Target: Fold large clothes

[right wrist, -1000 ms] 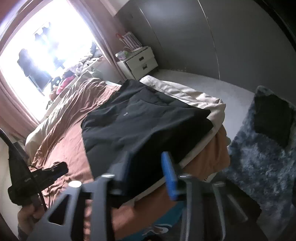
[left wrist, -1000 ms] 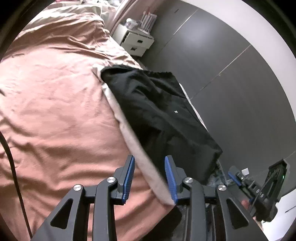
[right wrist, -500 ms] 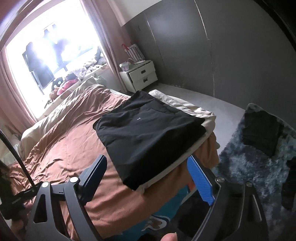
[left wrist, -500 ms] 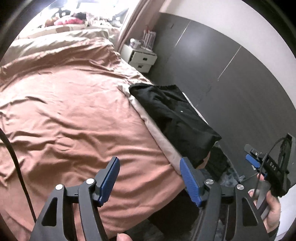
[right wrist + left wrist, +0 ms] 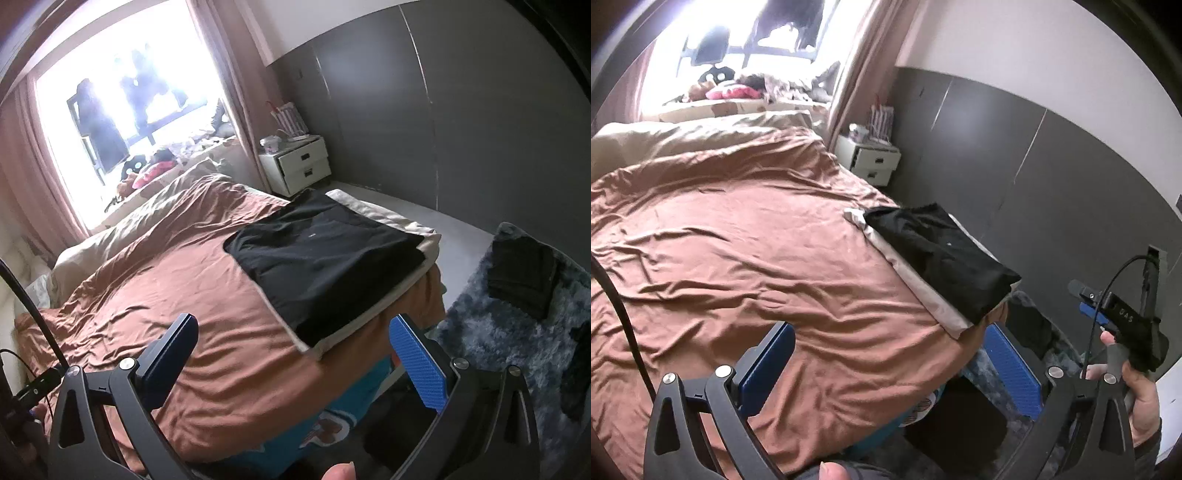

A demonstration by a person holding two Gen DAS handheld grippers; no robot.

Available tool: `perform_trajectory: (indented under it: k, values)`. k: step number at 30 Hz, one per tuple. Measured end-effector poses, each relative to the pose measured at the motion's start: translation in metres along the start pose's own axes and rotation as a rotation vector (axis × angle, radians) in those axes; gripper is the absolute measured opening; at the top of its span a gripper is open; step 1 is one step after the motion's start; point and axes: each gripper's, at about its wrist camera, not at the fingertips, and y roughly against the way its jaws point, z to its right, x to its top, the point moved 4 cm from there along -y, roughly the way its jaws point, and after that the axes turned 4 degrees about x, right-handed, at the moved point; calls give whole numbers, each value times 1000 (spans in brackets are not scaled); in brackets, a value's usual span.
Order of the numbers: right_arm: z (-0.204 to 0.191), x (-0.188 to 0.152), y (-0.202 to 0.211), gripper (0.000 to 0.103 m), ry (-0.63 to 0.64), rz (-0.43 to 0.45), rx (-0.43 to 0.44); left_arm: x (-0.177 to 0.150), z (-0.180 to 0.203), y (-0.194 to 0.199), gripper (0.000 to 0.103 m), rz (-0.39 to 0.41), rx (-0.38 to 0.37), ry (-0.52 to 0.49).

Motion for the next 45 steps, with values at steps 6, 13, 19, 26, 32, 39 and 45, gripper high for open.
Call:
perform_trajectory:
  k: [6,13,19,26,32,39,45]
  values:
    - [-19,-17,20,103,25,3,18,-14,-13,44,103,62,52,-13]
    - [-40,-39,47,103,64,0,41,-40,-23,88,103,111,98,-42]
    - [-54,-59,68,103,112,-16,54,-69,-33,119,103,150,140,-38]
    - [-71,-84,94,103,185,-3,78,-97,-41,153,103,192,207,-32]
    - [-76,-106,112,103,206,58,95,-113,-43,184,103,267,254,-20]
    - [-87,-142,113,103,248,91,91,-130,-51,213,103,317,303,1]
    - [-97,-167,106,103,256,57,112,-144,-62,227,103,329,348,7]
